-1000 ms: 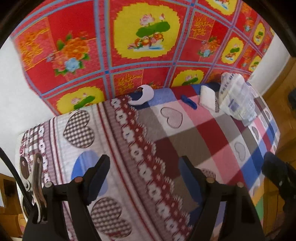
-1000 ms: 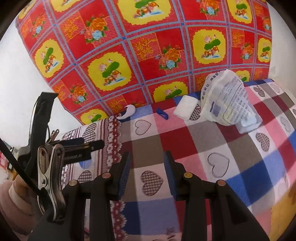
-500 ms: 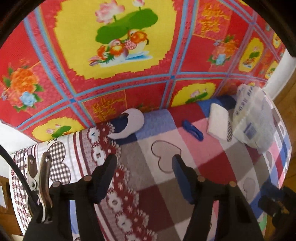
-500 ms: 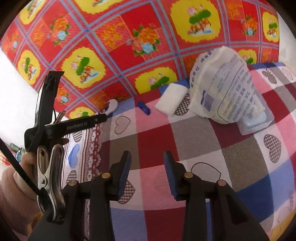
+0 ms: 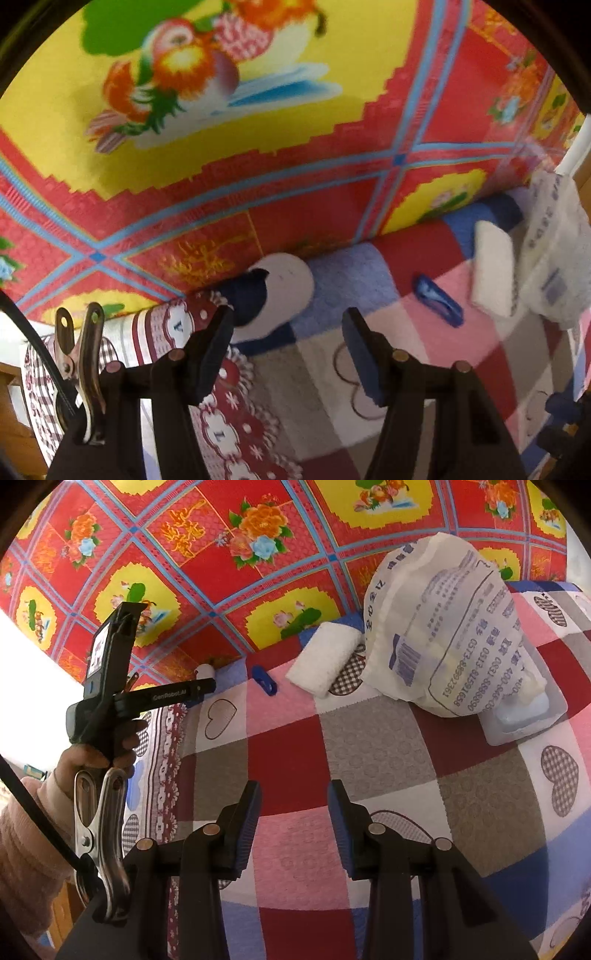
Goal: Collect trash
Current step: 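Move the left gripper toward the white crescent object while the right approaches the blue item, then close the left gripper on the white crescent object while the right grasps the blue item, then carry the white crescent object and blue item with both grippers over the red bucket, then open both grippers to drop the crescent object and blue item into the bucket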
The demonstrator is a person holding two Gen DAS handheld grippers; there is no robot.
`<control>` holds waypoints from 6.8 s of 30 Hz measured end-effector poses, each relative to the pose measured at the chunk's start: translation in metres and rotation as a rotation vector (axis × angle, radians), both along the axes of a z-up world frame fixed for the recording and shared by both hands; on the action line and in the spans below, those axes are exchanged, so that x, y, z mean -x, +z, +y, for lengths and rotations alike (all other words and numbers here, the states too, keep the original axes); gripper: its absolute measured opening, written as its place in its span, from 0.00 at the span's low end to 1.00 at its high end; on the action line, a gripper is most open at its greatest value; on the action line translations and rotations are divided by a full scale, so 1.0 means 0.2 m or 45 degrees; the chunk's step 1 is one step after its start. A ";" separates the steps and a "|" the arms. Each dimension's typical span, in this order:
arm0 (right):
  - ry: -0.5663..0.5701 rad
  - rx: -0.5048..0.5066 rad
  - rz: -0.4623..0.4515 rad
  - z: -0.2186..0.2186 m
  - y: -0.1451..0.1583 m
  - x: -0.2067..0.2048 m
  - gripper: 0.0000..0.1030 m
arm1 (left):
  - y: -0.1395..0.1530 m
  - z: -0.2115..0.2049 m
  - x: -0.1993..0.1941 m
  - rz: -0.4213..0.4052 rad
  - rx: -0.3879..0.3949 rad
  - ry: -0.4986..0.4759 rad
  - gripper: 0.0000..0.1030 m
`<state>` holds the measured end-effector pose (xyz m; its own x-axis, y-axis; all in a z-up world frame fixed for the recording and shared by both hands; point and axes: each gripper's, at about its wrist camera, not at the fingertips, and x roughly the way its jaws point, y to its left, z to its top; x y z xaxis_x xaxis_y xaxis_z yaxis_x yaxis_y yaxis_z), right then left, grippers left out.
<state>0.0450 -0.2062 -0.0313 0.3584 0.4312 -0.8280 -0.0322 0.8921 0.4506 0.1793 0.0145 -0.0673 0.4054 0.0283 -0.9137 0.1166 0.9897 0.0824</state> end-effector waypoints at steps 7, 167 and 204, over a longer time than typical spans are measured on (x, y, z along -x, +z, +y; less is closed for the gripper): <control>0.009 0.002 0.002 -0.01 -0.01 0.00 0.37 | -0.06 0.01 -0.10 -0.006 0.025 0.049 0.63; 1.262 -0.116 -0.439 2.35 0.41 0.79 0.15 | 0.50 1.84 2.16 -0.218 0.090 1.213 0.29; 0.967 0.204 -0.065 3.51 -0.29 0.76 0.15 | -0.17 2.96 2.08 -0.013 0.339 0.945 0.29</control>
